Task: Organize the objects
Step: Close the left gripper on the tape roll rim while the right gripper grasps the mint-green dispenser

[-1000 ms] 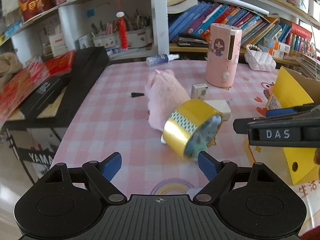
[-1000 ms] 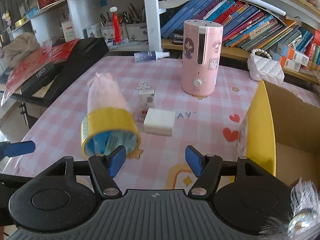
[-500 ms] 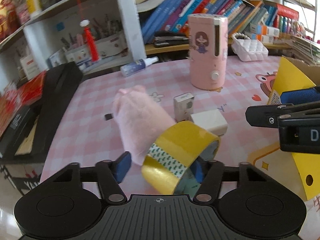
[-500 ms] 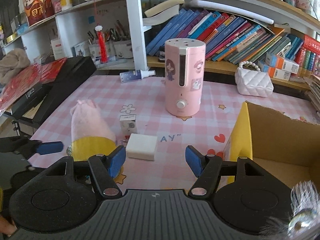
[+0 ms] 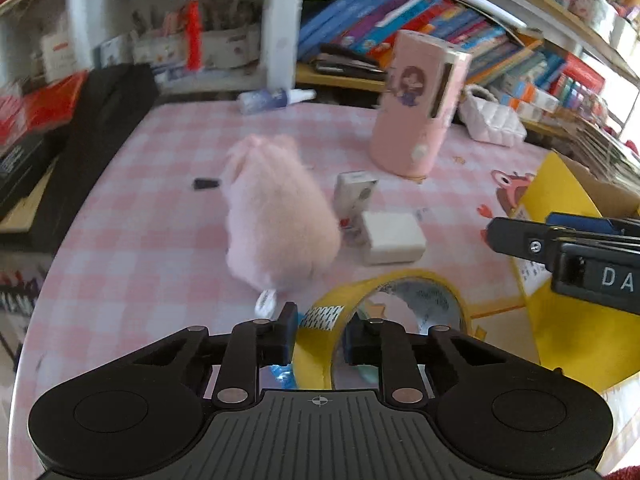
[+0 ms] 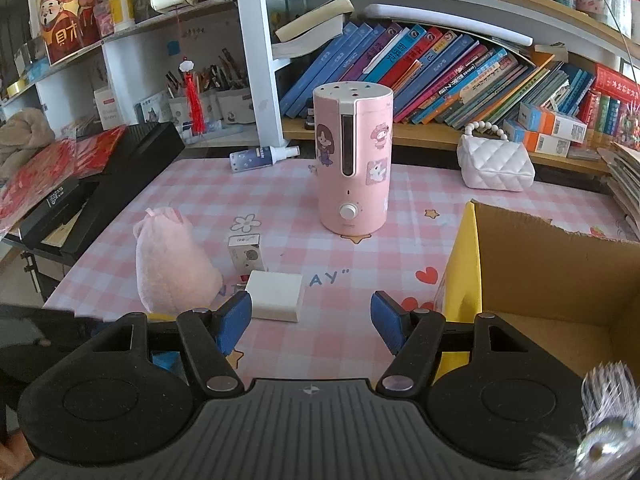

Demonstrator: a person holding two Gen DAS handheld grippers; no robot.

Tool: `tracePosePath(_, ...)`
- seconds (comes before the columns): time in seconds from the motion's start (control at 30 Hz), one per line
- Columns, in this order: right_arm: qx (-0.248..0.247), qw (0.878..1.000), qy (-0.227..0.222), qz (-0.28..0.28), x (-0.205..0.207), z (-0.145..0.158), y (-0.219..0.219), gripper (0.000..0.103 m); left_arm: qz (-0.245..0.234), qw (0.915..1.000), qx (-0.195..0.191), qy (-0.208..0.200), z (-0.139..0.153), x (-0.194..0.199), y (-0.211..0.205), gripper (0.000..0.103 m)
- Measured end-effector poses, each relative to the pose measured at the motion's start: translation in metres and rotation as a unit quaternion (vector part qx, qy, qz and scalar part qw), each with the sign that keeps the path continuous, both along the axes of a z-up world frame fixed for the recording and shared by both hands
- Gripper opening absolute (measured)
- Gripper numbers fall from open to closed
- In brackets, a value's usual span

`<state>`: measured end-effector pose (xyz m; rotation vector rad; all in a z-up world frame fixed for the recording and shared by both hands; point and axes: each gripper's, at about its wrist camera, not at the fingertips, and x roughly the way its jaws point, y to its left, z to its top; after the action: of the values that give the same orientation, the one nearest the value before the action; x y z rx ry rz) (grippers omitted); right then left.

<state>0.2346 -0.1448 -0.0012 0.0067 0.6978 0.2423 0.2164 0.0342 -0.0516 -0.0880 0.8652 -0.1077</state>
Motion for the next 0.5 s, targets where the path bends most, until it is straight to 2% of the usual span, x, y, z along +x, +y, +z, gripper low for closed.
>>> tracePosePath(0.2,-0.001,1.000,-0.002,0.004,-0.006,0.001,0.003,0.064,0.046,0.9964,-0.066,-0.027,0.014,-0.018,0.027,0.007)
tracePosePath(0.37,-0.005,1.000,0.002,0.011,-0.013,0.000,0.007,0.064,0.067,0.9955,-0.064,-0.022,0.014,-0.031,0.039,0.006)
tracePosePath(0.5,-0.007,1.000,0.015,0.023,-0.016,-0.005,0.013,0.064,0.102,0.9917,-0.077,-0.014,0.012,-0.044,0.054,0.006)
